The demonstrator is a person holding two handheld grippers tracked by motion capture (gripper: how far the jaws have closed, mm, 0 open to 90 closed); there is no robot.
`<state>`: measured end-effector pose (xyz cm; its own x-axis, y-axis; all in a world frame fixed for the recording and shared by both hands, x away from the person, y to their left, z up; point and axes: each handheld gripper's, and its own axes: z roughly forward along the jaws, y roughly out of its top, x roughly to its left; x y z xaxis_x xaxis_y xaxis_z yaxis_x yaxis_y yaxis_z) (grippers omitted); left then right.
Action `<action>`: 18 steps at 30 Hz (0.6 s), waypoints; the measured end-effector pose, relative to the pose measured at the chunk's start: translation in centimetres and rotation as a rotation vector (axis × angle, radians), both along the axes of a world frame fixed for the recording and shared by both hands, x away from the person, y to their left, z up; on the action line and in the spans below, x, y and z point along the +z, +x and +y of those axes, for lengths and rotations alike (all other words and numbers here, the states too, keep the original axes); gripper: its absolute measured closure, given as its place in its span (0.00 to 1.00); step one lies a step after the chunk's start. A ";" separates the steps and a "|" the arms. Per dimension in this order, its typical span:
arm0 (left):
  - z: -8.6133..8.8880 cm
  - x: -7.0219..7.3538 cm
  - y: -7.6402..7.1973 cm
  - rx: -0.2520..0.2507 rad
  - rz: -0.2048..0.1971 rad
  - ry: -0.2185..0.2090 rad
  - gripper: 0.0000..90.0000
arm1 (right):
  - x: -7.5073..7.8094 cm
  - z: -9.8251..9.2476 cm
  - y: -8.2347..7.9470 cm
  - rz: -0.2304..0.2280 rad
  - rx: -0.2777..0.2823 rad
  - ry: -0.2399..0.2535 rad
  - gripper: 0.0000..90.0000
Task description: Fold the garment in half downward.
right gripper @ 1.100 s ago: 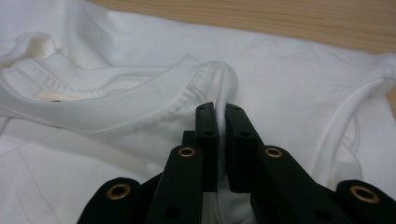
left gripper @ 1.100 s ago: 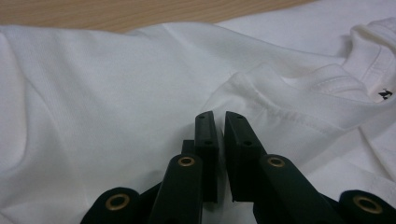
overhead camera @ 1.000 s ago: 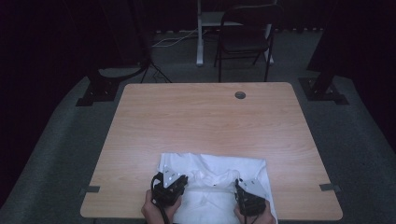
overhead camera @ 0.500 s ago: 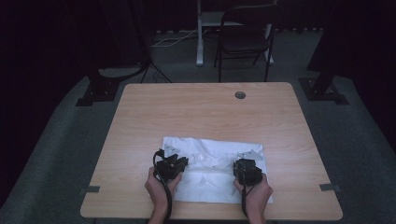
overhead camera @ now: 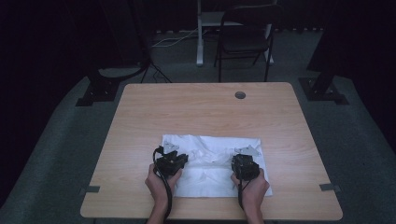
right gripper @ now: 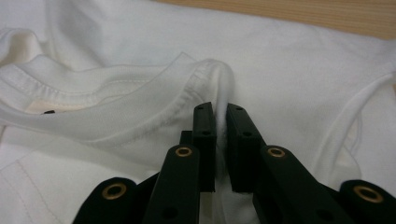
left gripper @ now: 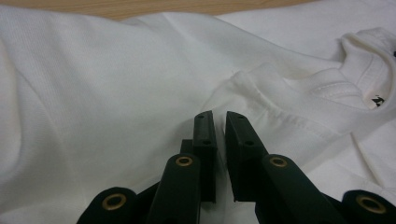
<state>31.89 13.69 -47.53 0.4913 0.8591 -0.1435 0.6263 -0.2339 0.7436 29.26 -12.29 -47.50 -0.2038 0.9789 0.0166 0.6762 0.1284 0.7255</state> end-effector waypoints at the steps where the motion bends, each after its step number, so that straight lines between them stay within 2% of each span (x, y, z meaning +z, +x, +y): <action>1: 0.0 0.0 0.1 0.001 0.000 -0.001 0.93 | 0.0 0.1 0.2 0.002 0.000 -0.007 0.93; 6: 0.0 0.0 0.2 0.008 -0.004 -0.001 0.93 | 0.1 0.2 0.6 0.004 0.000 -0.011 0.92; 10: -0.2 0.0 -0.3 0.012 -0.025 0.012 0.95 | 0.0 0.0 0.0 -0.013 -0.005 0.004 0.92; 13: -0.3 0.2 -1.0 0.001 -0.044 0.022 0.96 | 0.2 0.2 -1.0 -0.053 -0.009 -0.018 0.94; 18: -0.1 1.2 -2.9 0.006 -0.110 0.012 0.96 | 1.3 0.3 -3.2 -0.147 -0.020 -0.035 0.94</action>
<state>28.99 13.62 -46.33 0.4981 0.8635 -0.0789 0.5429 -0.2396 0.8049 26.06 -11.96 -46.22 -0.1820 0.9822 -0.0466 0.5654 0.1433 0.8123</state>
